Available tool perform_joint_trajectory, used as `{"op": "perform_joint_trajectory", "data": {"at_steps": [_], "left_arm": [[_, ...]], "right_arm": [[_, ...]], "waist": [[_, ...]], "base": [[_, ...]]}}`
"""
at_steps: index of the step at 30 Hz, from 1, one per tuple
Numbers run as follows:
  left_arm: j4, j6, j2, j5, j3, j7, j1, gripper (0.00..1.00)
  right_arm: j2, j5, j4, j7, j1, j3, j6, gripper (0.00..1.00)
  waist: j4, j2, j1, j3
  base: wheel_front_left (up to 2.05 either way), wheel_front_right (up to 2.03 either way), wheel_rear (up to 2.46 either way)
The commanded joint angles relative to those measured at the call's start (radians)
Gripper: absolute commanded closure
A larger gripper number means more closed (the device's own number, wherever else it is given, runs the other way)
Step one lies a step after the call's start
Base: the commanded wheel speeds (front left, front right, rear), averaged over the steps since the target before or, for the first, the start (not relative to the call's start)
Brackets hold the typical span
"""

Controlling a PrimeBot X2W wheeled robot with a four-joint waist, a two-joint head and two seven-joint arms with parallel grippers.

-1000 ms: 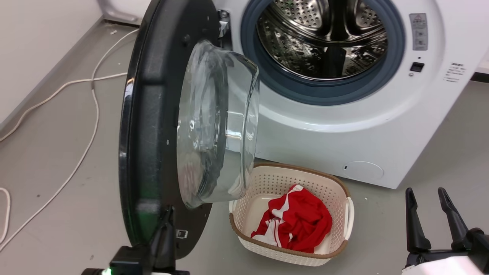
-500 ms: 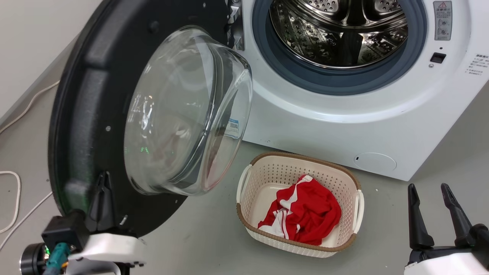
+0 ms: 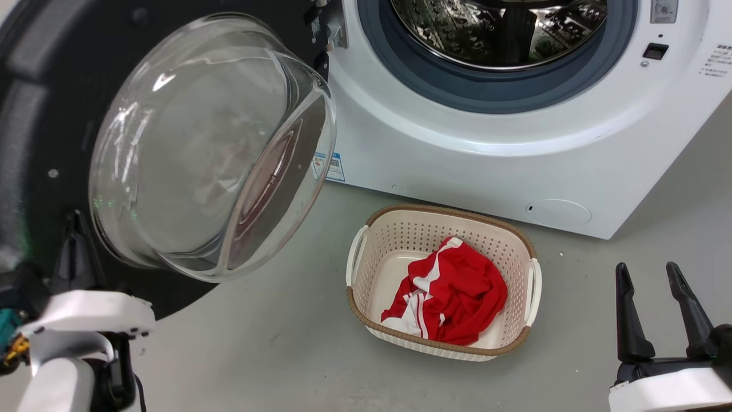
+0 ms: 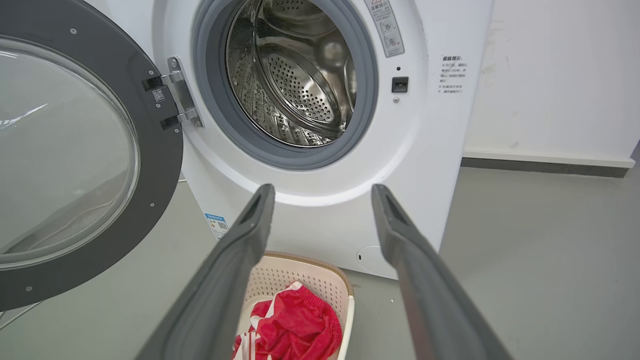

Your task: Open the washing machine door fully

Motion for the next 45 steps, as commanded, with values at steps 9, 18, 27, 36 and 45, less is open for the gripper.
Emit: {"op": "perform_joint_trajectory", "data": {"at_steps": [9, 18, 27, 36, 45], "left_arm": [[0.155, -0.045, 0.058, -0.058, 0.08, -0.035, -0.117, 1.0], [0.177, -0.053, 0.034, -0.056, 0.076, -0.066, -0.102, 1.0], [-0.006, 0.005, -0.042, 0.005, 0.011, -0.076, 0.054, 1.0], [-0.081, 0.002, -0.117, 0.09, -0.138, -0.082, 0.107, 0.58], [-0.037, -0.041, -0.183, 0.121, -0.207, -0.089, 0.045, 0.0]], "right_arm": [[0.001, -0.009, -0.006, -0.011, -0.031, 0.003, -0.001, 0.0], [0.0, -0.012, 0.012, -0.02, -0.03, -0.001, -0.001, 0.0], [0.001, -0.004, 0.038, -0.03, -0.023, -0.003, -0.001, 0.0], [0.001, -0.007, 0.047, -0.022, -0.025, 0.005, -0.001, 0.0], [0.001, -0.023, 0.04, -0.025, -0.041, 0.007, -0.001, 0.0]], "waist": [[-0.006, -0.0001, -0.0001, 0.024], [-0.008, -0.0001, -0.0001, 0.008], [-0.032, -0.0001, -0.0001, -0.035], [-0.071, -0.0001, -0.0001, -0.059], [-0.139, -0.0001, -0.0001, -0.068]], "base": [[0.0, 0.0, 0.0], [0.0, 0.0, 0.0], [0.0, 0.0, 0.0], [0.0, 0.0, 0.0], [0.0, 0.0, 0.0]]}}
